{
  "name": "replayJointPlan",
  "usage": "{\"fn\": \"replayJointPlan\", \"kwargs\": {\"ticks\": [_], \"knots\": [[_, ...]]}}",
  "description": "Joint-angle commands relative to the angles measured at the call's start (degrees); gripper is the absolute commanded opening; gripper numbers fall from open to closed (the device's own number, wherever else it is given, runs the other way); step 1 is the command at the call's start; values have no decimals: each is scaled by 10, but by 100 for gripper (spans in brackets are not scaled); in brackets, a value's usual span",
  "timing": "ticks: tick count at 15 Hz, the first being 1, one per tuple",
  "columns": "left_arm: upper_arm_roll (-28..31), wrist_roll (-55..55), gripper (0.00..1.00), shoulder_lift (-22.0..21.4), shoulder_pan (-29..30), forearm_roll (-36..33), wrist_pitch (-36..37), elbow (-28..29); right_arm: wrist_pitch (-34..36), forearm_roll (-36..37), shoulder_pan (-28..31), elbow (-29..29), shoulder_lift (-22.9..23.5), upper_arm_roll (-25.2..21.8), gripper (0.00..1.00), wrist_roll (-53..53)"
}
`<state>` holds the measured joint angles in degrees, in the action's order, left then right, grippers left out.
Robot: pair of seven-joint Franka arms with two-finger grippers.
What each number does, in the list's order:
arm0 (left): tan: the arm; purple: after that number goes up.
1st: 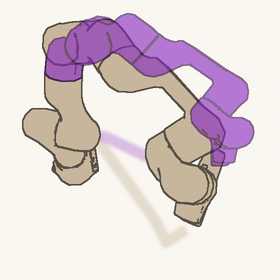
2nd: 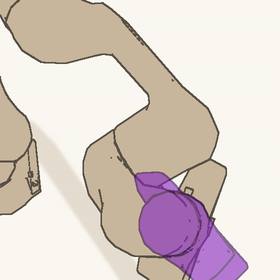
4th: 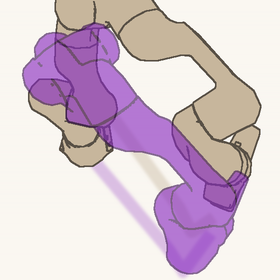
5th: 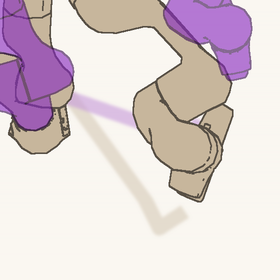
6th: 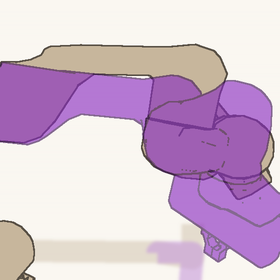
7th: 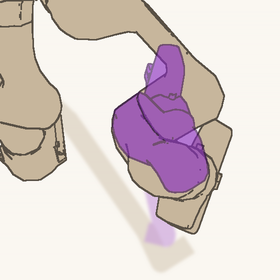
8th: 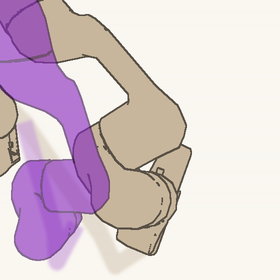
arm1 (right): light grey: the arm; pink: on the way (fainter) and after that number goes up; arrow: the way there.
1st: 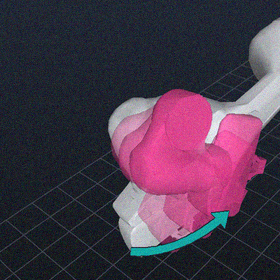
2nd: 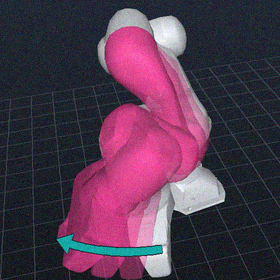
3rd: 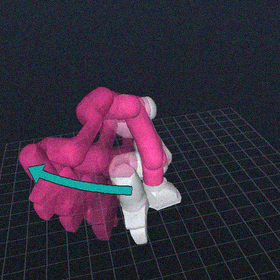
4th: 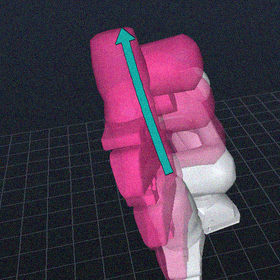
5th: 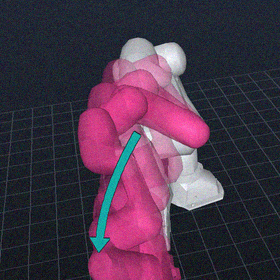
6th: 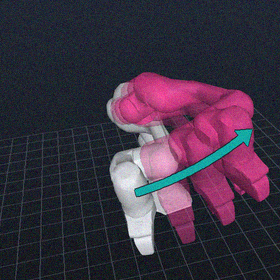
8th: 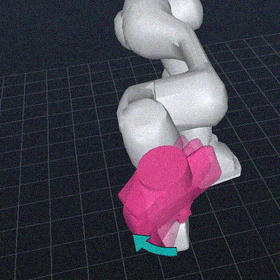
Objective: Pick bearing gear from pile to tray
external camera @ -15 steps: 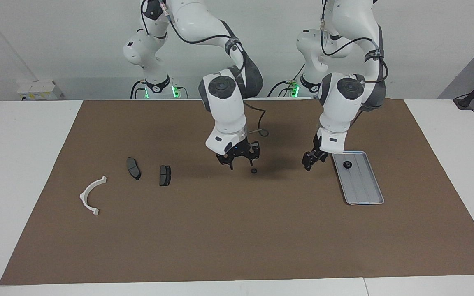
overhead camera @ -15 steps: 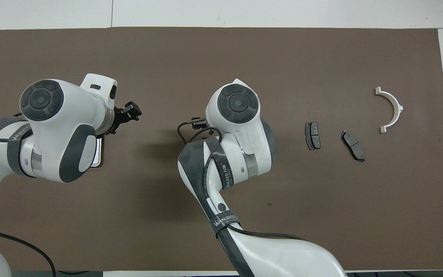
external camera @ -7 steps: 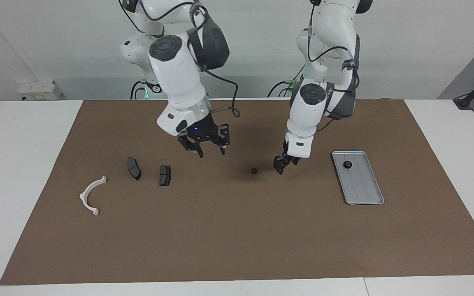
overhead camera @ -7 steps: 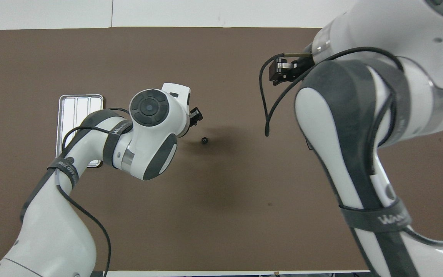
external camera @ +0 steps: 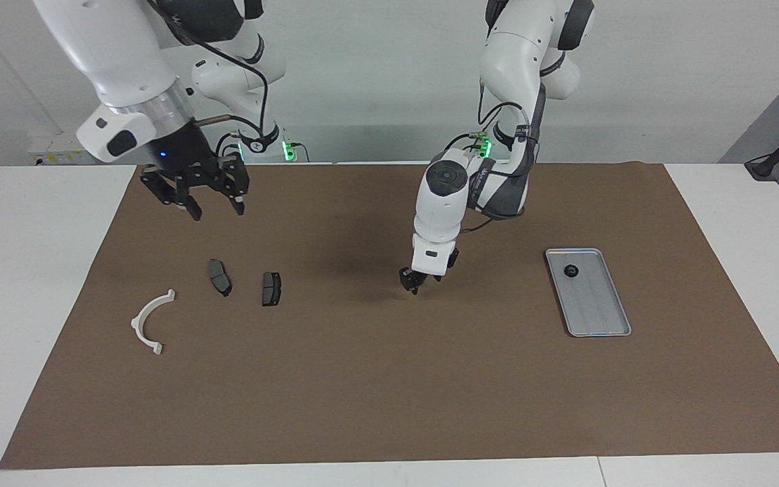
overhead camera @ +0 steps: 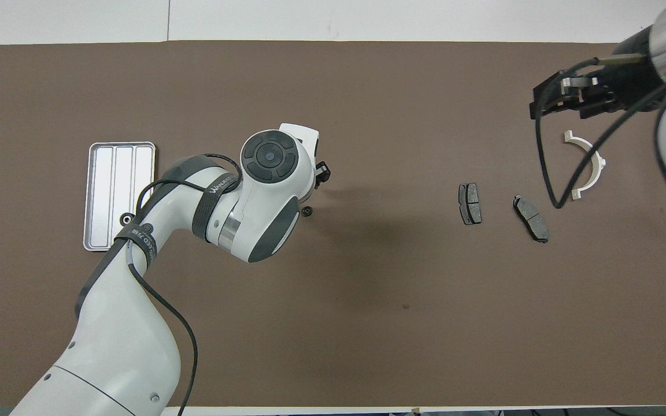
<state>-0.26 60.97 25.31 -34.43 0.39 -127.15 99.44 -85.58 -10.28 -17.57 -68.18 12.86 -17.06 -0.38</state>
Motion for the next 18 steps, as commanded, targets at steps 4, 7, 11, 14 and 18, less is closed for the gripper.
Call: {"fn": "replayJointPlan", "kwargs": {"ticks": [4, 7, 11, 14, 18], "knots": [[8, 38, 57, 4, -29, -7, -28, 26, -5, 77, 184, -89, -66, 179, 79, -17], [8, 38, 56, 0, -31, -7, -31, 37, -47, 84, 191, -225, -137, 177, 80, -10], [8, 38, 56, -3, -34, -7, -34, 46, -52, 86, 196, -235, -144, 160, 100, -12], [8, 38, 54, -4, -35, -7, -44, 55, -48, 87, 199, -235, -151, 159, 100, -15], [8, 38, 50, -4, -35, -7, -44, 56, -16, 87, 200, -207, -152, 157, 100, -26]]}}
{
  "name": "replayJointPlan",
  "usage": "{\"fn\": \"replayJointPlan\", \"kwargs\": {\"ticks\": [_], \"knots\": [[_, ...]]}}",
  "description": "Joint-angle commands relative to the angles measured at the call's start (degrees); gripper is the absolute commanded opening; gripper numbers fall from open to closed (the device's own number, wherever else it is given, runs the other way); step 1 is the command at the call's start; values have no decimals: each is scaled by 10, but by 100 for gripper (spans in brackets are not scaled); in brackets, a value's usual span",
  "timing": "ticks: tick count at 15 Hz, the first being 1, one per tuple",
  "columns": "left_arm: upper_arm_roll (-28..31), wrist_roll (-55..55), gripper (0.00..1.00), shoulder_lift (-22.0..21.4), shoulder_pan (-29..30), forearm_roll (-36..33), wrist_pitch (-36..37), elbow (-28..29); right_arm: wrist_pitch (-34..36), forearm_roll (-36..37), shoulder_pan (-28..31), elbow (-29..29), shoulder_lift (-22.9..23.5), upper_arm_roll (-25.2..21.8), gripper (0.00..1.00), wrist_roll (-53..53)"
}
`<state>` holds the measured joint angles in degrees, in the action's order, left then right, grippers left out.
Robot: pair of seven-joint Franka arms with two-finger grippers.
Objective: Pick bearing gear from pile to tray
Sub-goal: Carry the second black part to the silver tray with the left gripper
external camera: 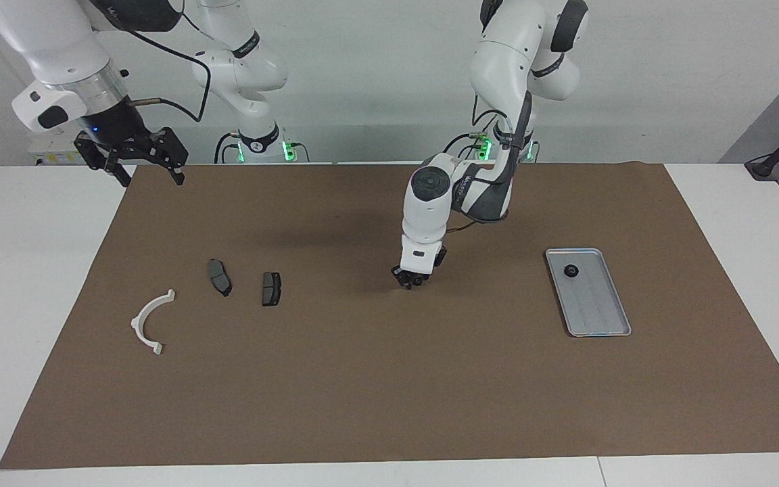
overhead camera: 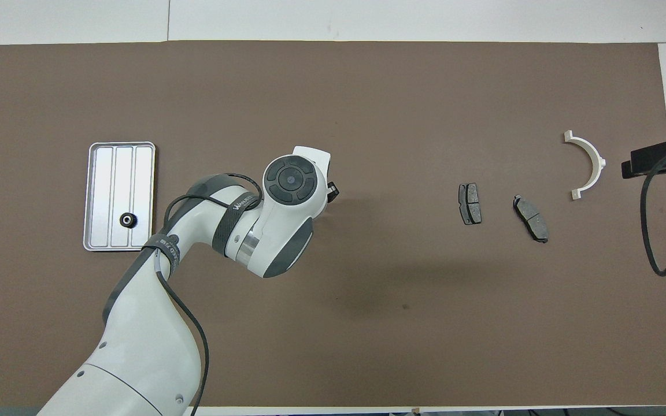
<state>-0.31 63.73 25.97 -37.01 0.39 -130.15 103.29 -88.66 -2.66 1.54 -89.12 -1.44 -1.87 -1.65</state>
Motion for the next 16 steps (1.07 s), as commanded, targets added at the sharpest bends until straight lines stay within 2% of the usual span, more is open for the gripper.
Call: {"fn": "replayJointPlan", "kwargs": {"ticks": [1, 3, 4, 5, 6, 11, 13, 16], "knots": [[8, 10, 43, -11, -10, -7, -13, 18, 16, 11, 8, 3, -9, 5, 100, -13], [8, 11, 32, -12, -10, -7, -13, 20, 14, 11, 7, 3, -10, 5, 100, -13], [8, 11, 23, -12, -10, -7, -13, 21, 16, 11, 7, 3, -10, 4, 100, -14], [9, 11, 6, -12, -10, -7, -12, 21, 16, 12, 7, 3, -11, 2, 100, -13], [10, 10, 0, -12, -10, -7, -5, 18, 16, 11, 7, 2, -12, 4, 100, -13], [14, 7, 0, -13, 3, -24, 64, -17, 17, 12, 7, 2, -12, 4, 100, -13], [23, -4, 0, -35, 24, -30, 79, -13, 17, 12, 7, 2, -13, 4, 100, -13], [22, -75, 0, -70, 88, -30, 89, 2, 18, 15, 6, 1, -12, 4, 100, -13]]}}
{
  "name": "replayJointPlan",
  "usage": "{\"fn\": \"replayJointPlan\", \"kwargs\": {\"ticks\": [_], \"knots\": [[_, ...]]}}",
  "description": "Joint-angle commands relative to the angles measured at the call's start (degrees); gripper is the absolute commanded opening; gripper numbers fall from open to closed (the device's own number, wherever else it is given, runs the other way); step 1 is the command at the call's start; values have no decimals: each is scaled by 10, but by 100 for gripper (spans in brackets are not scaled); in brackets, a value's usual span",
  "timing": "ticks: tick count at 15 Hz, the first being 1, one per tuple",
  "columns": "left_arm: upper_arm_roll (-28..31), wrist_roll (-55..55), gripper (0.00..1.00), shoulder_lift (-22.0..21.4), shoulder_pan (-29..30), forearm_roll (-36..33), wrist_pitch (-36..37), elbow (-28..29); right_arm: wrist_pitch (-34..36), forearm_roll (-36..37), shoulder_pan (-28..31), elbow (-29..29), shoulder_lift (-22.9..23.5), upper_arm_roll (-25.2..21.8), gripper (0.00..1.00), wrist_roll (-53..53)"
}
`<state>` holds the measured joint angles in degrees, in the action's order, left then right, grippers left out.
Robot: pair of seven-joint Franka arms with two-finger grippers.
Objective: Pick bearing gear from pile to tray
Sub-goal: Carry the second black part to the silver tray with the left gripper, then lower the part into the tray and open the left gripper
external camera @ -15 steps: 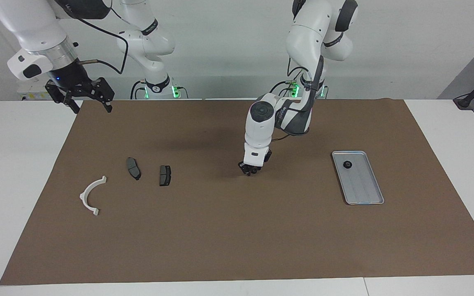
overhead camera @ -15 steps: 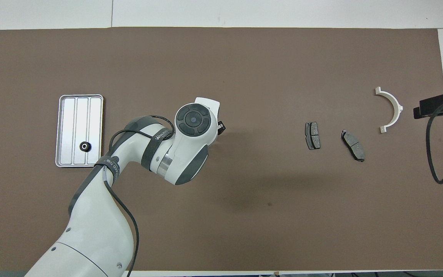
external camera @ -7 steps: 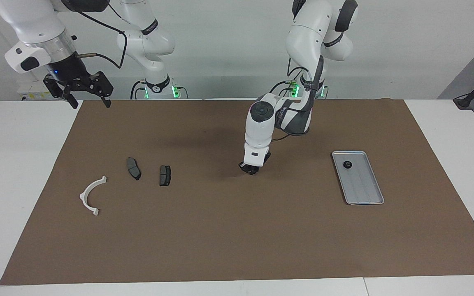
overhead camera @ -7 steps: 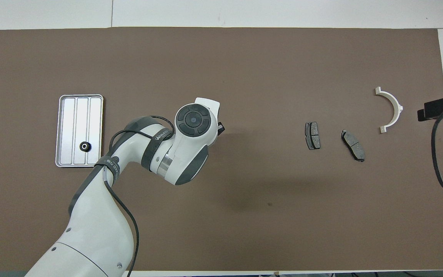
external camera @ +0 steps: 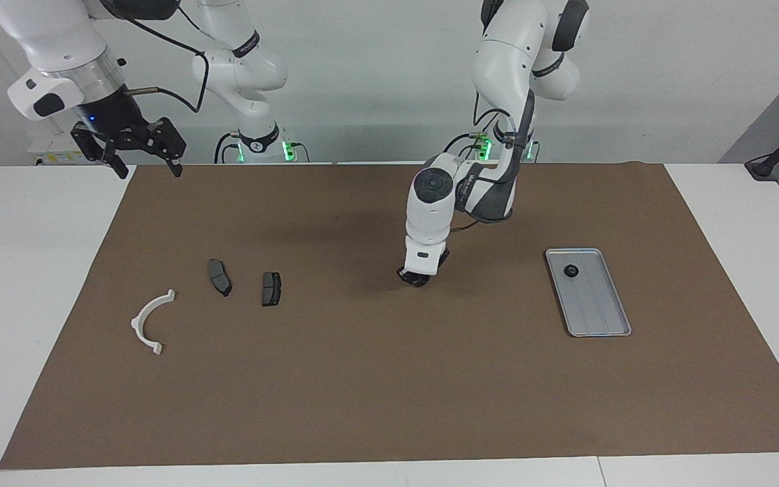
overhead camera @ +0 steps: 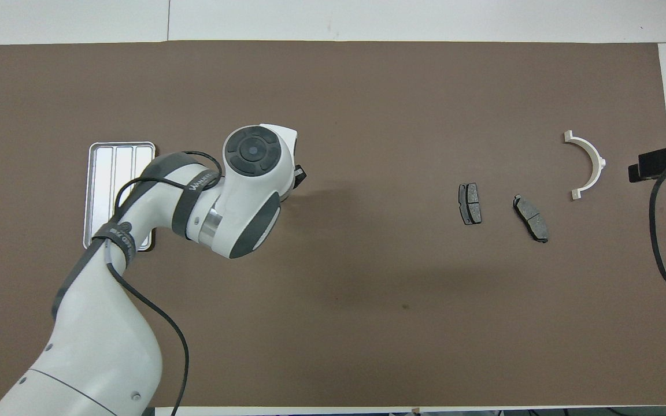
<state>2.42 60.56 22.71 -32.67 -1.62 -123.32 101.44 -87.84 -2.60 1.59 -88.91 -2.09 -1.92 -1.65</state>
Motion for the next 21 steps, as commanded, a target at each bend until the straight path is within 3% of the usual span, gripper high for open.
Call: {"fn": "replayJointPlan", "kwargs": {"ticks": [1, 7, 10, 15, 21], "knots": [[-4, -80, 0, -42, 67, -9, 21, 30, 9, 15, 3, -1, -5, 3, 100, -13], [-4, -281, 0, -66, 201, -10, 34, 43, 7, 16, 9, 0, -2, 4, 100, -15], [-4, -358, 0, -72, 250, -10, 0, 70, 7, 19, 10, 0, -3, 4, 100, -17], [-4, -396, 0, -87, 289, -9, -131, 155, 18, 28, 11, 1, -5, 5, 100, -17], [-4, -433, 0, -86, 314, -9, -139, 157, 24, 26, 14, 4, -5, 6, 100, -17]]}}
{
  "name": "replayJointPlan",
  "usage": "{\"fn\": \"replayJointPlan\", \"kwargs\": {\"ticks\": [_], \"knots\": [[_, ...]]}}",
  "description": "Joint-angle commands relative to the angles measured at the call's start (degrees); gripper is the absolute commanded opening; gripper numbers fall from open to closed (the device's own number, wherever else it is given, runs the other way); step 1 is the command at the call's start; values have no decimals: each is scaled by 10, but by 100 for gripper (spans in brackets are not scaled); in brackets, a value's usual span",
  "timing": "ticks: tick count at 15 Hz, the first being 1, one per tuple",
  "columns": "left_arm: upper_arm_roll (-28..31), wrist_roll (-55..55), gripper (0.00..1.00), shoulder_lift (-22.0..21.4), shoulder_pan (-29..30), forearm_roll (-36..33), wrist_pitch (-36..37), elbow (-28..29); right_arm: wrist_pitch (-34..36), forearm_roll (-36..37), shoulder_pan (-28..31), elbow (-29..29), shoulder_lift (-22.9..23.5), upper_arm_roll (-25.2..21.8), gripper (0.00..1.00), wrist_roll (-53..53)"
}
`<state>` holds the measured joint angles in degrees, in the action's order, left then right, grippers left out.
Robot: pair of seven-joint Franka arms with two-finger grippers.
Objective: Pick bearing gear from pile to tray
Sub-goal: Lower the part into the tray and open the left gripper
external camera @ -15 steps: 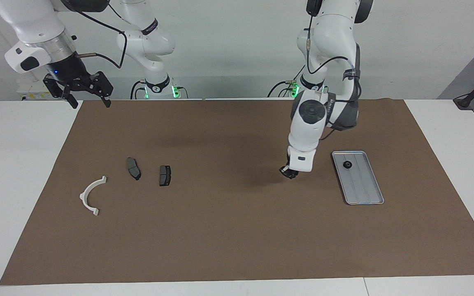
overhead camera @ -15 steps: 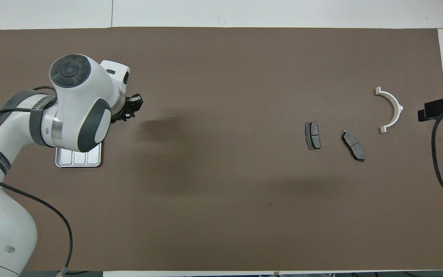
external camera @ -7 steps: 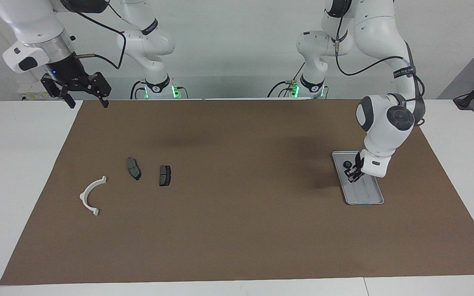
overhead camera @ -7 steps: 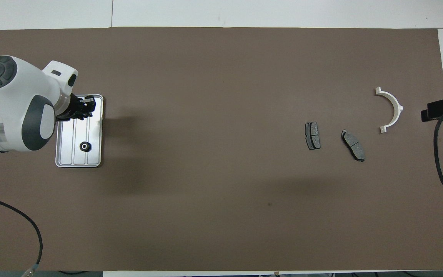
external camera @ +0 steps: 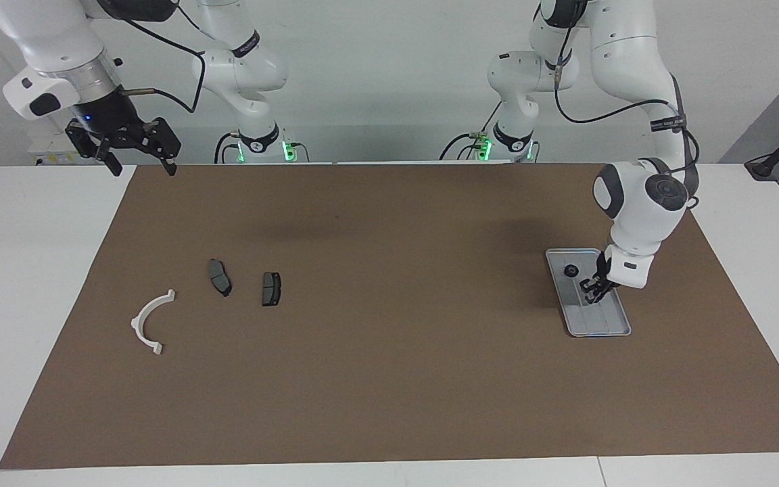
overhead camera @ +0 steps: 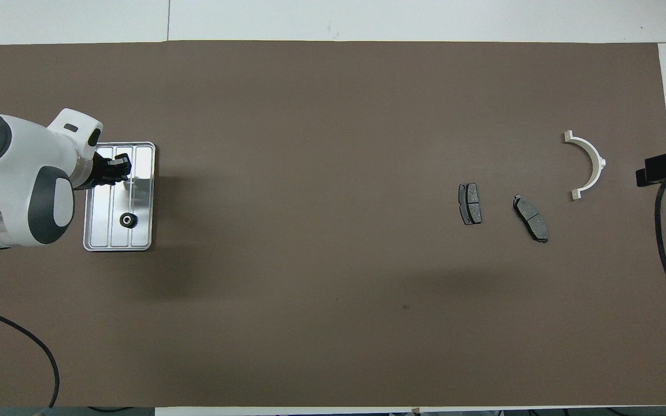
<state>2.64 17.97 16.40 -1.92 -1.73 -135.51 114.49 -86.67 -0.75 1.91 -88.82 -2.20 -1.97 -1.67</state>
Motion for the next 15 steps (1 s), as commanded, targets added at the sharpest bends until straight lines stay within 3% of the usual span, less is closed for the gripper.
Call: {"fn": "replayJointPlan", "kwargs": {"ticks": [1, 6, 7, 8, 9, 11, 12, 15], "knots": [[-6, -7, 0, -21, 7, -8, -25, 33, 12, 8, 11, 3, -4, 6, 100, -17], [-6, -7, 0, -17, 7, -9, -68, 58, 17, 9, 11, 2, -4, 7, 100, -15], [-6, -7, 9, -17, 7, -9, -68, 58, 16, 9, 11, 3, -4, 8, 100, -13], [-6, -7, 46, -17, 8, -8, -68, 57, 16, 8, 12, 3, -4, 9, 100, -13], [-6, -7, 66, -17, 8, -9, -67, 57, 16, 7, 12, 3, -4, 9, 100, -12], [-6, -8, 75, -17, 8, -9, -64, 54, 16, 6, 12, 2, -4, 9, 100, -12], [-6, -7, 96, -17, 8, -8, -62, 52, 16, 5, 12, 2, -4, 9, 100, -12], [-5, -7, 100, -33, 8, -8, -16, 30, 14, 4, 12, 1, -5, 9, 100, -11]]}}
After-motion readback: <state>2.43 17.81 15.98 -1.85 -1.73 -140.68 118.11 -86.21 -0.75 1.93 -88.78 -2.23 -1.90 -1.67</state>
